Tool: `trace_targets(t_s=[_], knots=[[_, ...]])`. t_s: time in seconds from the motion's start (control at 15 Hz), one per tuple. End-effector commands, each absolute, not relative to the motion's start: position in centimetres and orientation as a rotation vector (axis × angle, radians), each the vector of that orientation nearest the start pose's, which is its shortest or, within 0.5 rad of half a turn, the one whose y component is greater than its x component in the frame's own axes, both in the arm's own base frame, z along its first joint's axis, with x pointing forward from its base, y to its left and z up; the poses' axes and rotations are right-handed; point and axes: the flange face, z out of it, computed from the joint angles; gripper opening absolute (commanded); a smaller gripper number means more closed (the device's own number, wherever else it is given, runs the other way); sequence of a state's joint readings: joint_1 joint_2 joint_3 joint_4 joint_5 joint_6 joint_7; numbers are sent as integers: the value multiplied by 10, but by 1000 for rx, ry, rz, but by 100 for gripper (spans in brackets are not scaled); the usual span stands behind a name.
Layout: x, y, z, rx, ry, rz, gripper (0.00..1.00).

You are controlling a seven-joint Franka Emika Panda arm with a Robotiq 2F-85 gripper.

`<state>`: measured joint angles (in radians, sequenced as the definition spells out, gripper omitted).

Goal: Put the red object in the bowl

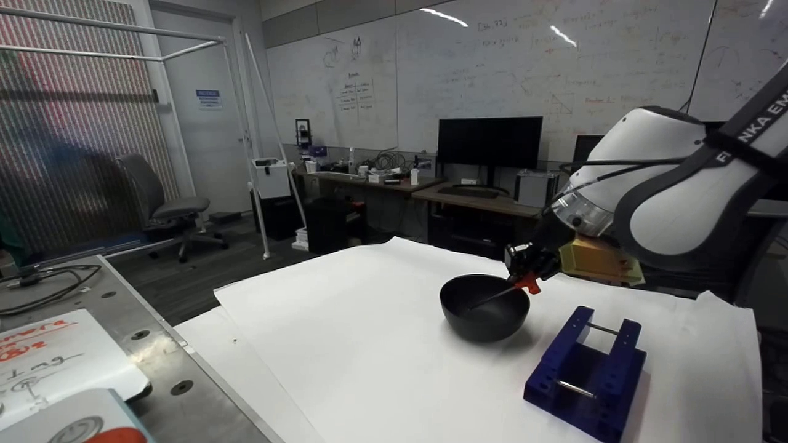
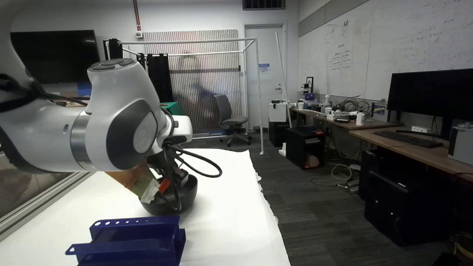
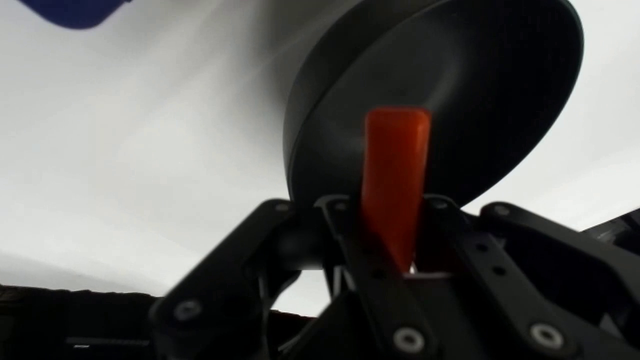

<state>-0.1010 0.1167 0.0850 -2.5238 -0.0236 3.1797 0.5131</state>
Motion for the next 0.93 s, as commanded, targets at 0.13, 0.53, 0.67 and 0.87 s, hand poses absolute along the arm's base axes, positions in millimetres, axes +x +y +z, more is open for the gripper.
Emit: trace_targets(t_s=[0.13,0.53,0.67,0.87], knots=[[515,-12,279,-2786,700,-874,38],[507,-16,295,-2785,686,-921,84],[498,-15,309,-2802,667,-894,98],[465,-22,316,-2885,661,-719,100]])
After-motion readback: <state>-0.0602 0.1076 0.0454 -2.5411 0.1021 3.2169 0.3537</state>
